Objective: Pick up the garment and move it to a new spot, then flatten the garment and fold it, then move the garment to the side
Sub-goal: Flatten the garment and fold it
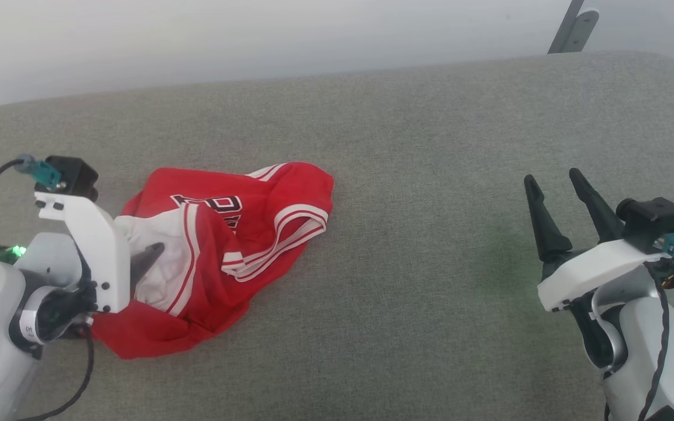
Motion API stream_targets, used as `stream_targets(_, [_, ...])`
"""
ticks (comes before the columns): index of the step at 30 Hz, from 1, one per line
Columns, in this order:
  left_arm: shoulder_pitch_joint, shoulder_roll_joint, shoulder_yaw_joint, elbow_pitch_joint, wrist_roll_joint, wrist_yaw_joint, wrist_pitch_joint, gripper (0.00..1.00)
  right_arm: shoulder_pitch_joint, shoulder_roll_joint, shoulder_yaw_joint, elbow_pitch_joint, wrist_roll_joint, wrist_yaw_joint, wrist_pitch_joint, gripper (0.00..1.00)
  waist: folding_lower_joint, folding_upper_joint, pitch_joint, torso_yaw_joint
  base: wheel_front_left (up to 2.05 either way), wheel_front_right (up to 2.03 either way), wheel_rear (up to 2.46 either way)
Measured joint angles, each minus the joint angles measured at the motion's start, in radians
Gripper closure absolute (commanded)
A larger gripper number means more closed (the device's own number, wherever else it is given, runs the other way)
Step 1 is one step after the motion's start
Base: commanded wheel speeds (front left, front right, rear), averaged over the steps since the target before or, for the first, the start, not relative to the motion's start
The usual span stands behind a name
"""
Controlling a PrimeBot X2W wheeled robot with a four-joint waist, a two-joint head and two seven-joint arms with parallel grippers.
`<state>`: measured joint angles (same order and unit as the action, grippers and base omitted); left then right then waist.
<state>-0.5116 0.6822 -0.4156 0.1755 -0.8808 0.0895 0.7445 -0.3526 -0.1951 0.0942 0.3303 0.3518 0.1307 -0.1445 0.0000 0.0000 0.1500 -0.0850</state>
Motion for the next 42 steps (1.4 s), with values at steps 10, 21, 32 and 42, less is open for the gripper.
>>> stream_targets(10, [-0.055,-0.003,-0.025,0.083,0.012,-0.052,-0.011,0.0,0.001,-0.006,0.003,0.001,0.006,0.0,0.001,0.0,0.0,0.0,-0.009,-0.007,0.0,0.0,0.0])
stream_targets(21, [-0.127,0.0,-0.066,0.171,0.038,-0.112,0.003,1.0,0.001,-0.008,0.009,-0.005,0.007,0.0,0.004,0.0,0.0,0.0,0.007,-0.034,0.0,0.0,0.0])
stream_targets(32, [-0.161,0.021,-0.086,0.108,0.064,-0.151,0.007,1.0,0.009,-0.009,-0.005,-0.008,0.007,0.0,0.004,0.0,0.0,0.0,0.011,-0.035,0.0,0.0,0.0])
stream_targets(42, [-0.144,0.054,-0.137,-0.011,0.087,-0.183,0.003,0.51,0.015,-0.003,-0.009,-0.013,0.004,0.0,0.01,0.0,0.0,0.0,0.015,-0.024,0.0,0.0,0.0])
